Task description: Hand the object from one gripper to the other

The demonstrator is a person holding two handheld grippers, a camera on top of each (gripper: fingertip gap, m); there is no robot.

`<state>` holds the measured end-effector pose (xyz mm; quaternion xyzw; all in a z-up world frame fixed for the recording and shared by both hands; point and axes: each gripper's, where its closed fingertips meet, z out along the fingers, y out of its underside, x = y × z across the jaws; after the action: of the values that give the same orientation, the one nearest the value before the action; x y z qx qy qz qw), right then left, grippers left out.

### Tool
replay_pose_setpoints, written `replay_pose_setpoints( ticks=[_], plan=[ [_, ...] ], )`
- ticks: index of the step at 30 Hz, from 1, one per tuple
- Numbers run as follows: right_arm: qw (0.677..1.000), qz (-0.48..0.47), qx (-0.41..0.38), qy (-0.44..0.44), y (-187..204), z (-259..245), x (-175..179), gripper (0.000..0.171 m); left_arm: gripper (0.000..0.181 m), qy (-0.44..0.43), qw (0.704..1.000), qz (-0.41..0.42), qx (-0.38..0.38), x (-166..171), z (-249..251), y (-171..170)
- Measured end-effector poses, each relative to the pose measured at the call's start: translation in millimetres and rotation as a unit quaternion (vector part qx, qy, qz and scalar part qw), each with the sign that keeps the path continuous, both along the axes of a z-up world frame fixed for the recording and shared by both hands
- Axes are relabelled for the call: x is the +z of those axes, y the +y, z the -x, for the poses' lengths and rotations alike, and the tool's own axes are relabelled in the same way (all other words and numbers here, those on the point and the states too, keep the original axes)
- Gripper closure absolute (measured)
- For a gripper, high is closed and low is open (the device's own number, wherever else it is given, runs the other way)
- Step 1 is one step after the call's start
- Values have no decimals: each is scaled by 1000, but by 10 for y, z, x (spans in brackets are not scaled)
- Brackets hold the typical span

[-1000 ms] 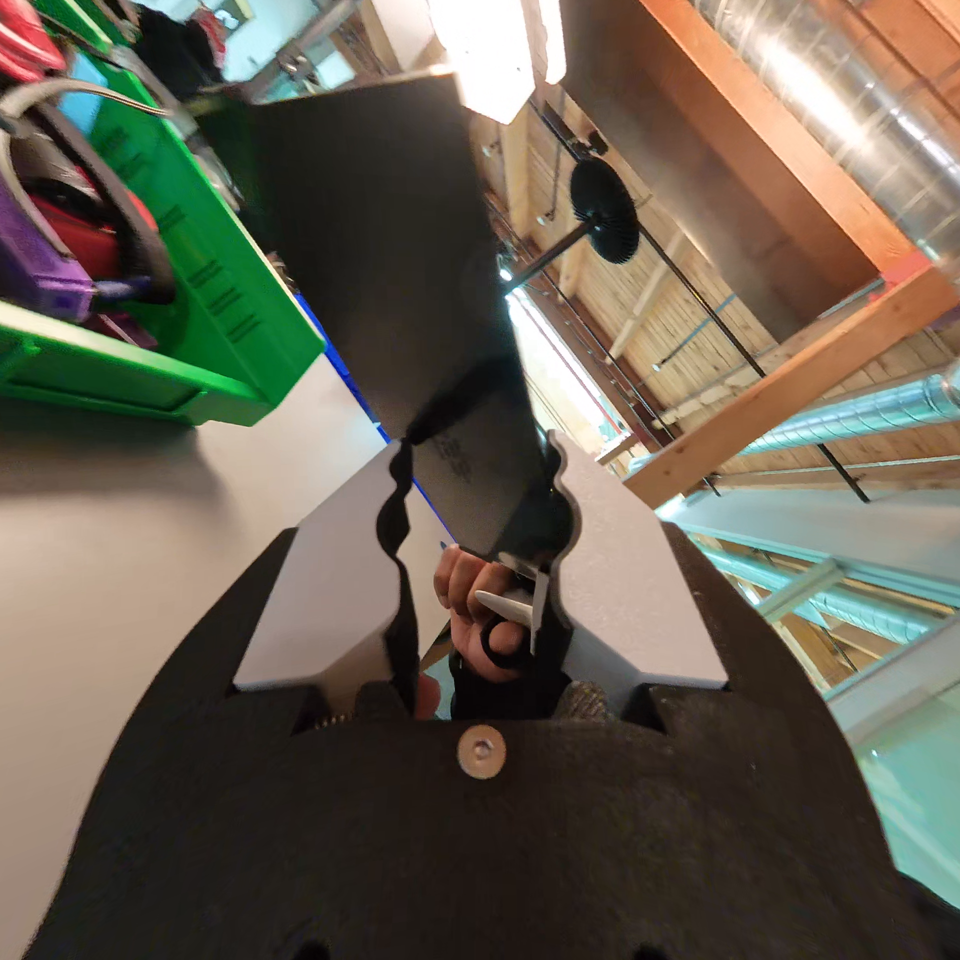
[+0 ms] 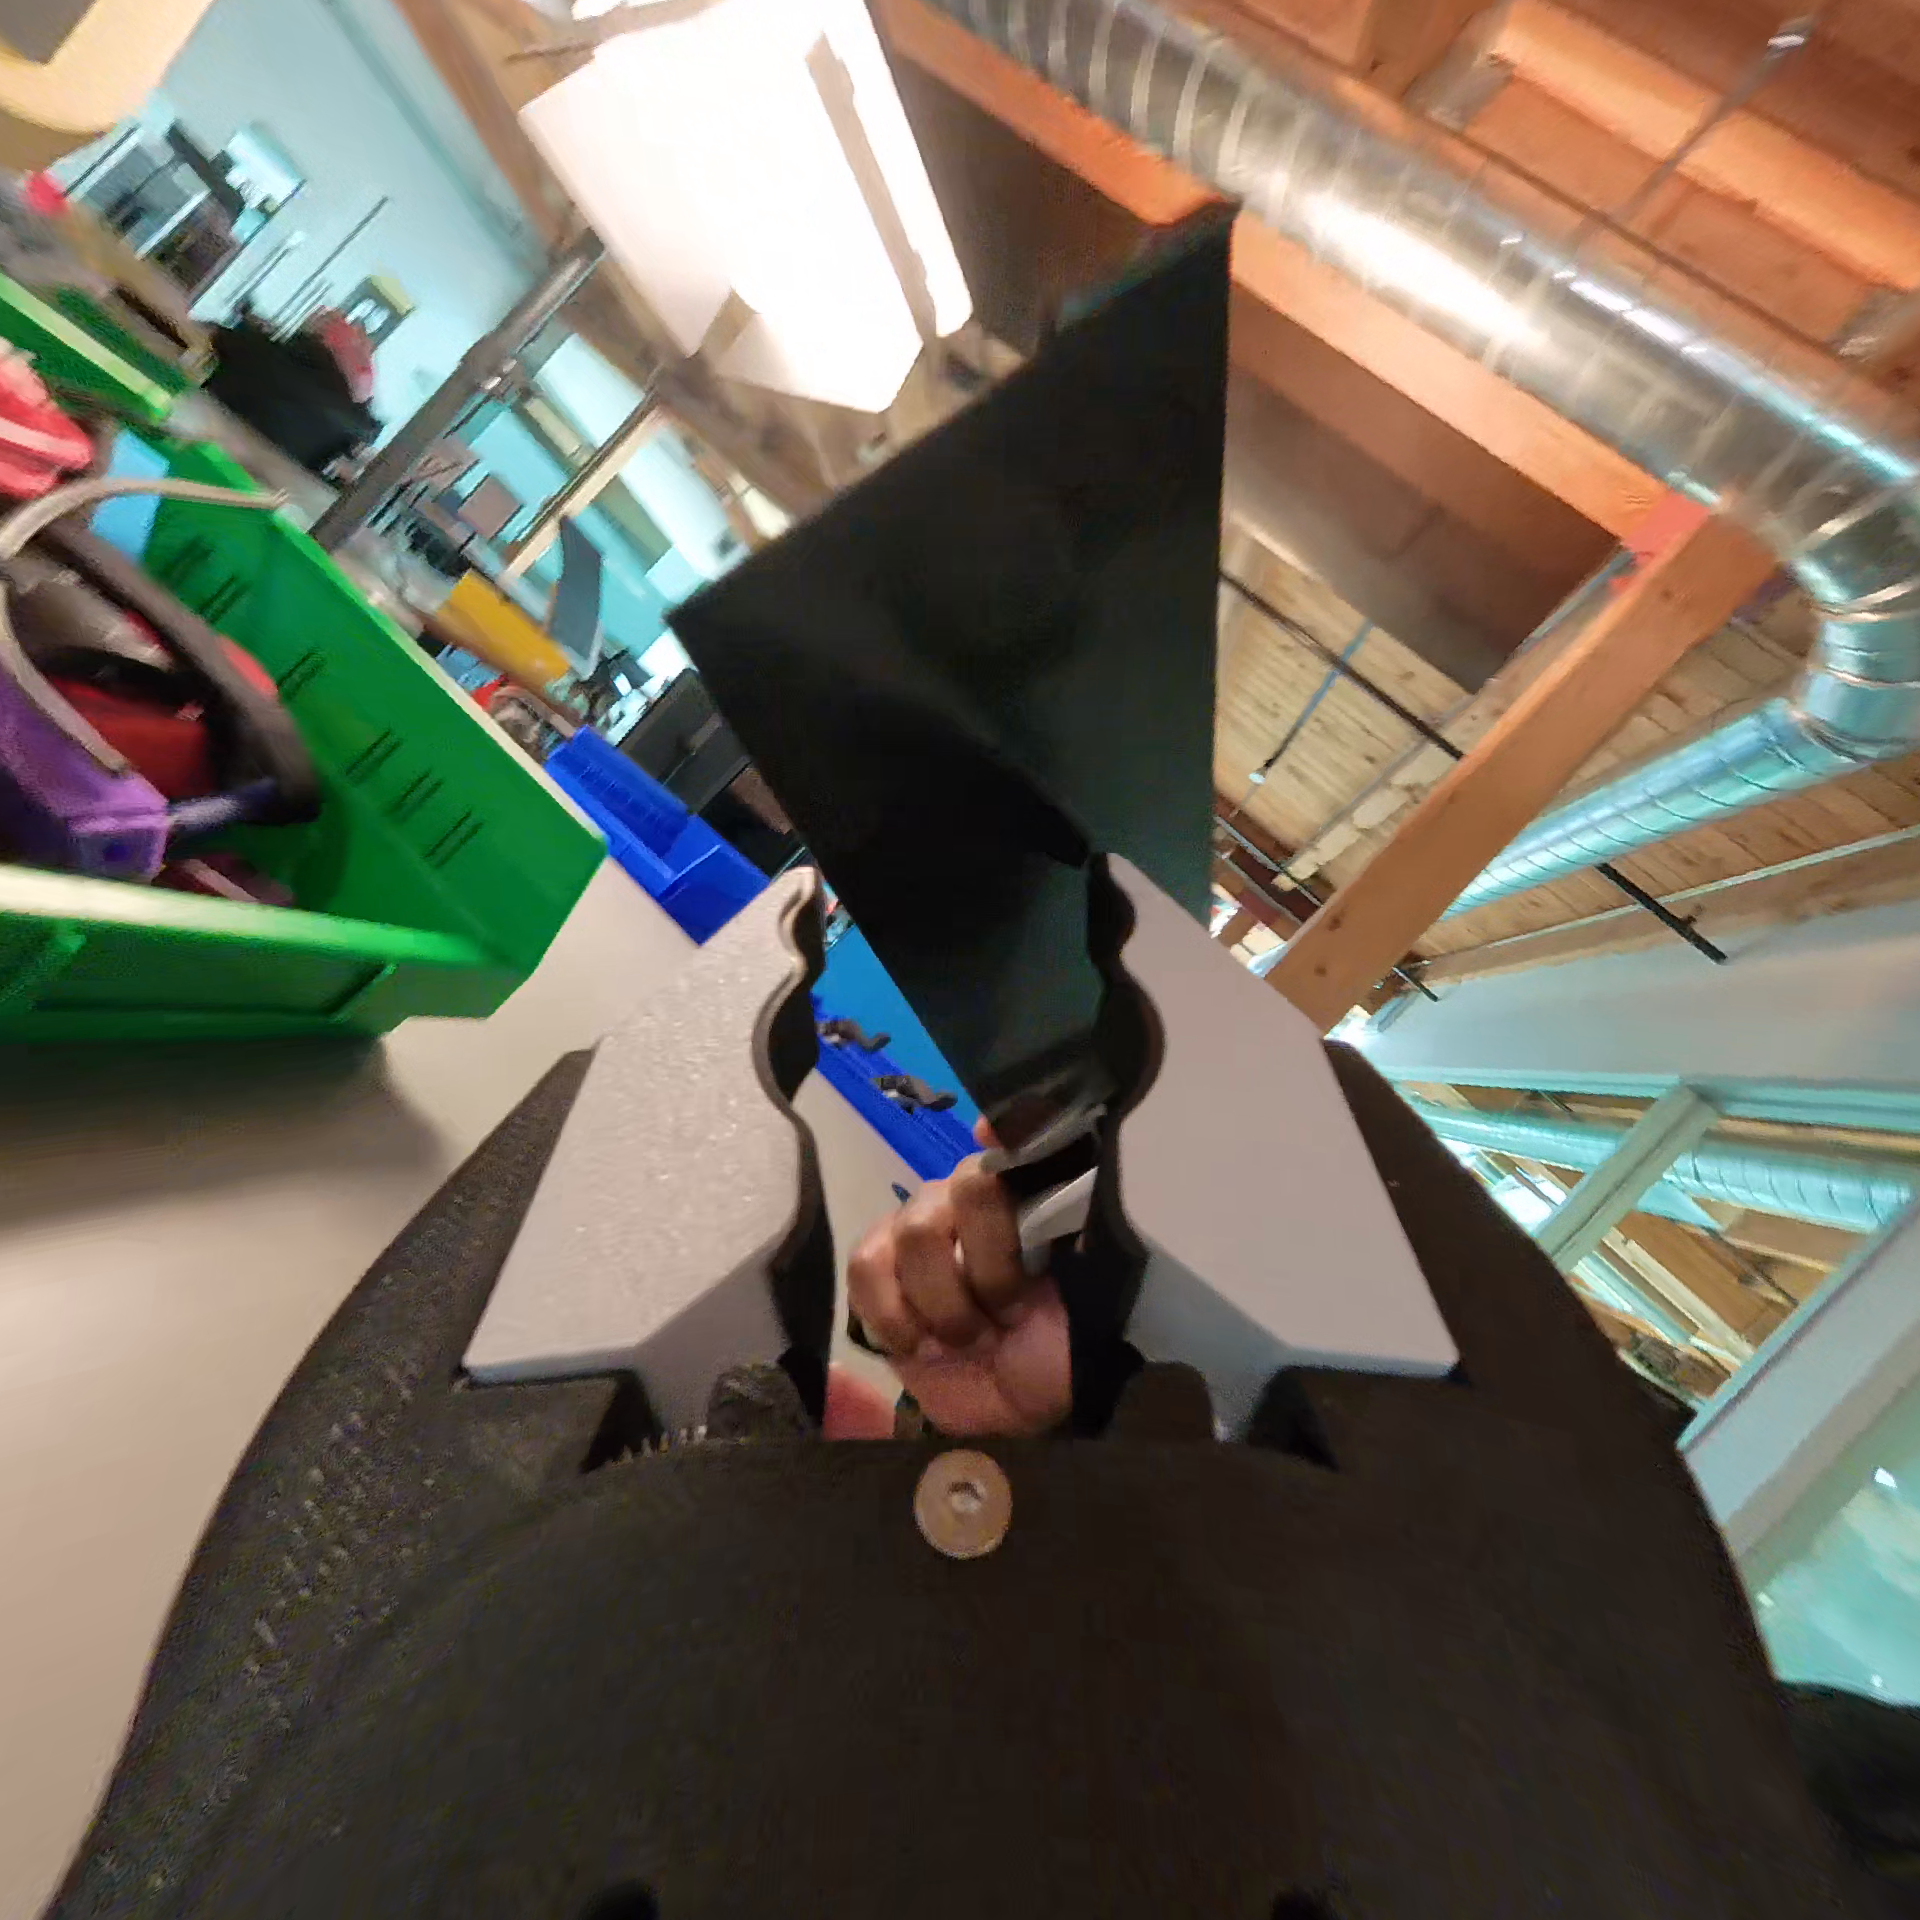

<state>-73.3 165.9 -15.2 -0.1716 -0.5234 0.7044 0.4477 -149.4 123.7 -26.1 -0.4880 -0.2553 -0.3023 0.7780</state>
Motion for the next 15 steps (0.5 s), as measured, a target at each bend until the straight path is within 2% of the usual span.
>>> replay_pose_setpoints(
  ticks=[3, 5, 11, 15],
  plan=[
    [995, -66, -47, 65, 17, -111, 49, 168, 113, -61, 997, 14, -43, -48, 7, 16],
    [991, -100, -49, 80, -38, -153, 26, 168, 105, -97, 992, 16, -81, -76, -51, 61],
    [978, -179, -77, 79, -81, -96, -143, 166, 103, -153, 982, 17, -106, -187, -49, 124],
    [971, -194, -109, 92, -54, -73, -127, 168, 101, -157, 979, -10, -127, -82, -107, 114]
  ],
)
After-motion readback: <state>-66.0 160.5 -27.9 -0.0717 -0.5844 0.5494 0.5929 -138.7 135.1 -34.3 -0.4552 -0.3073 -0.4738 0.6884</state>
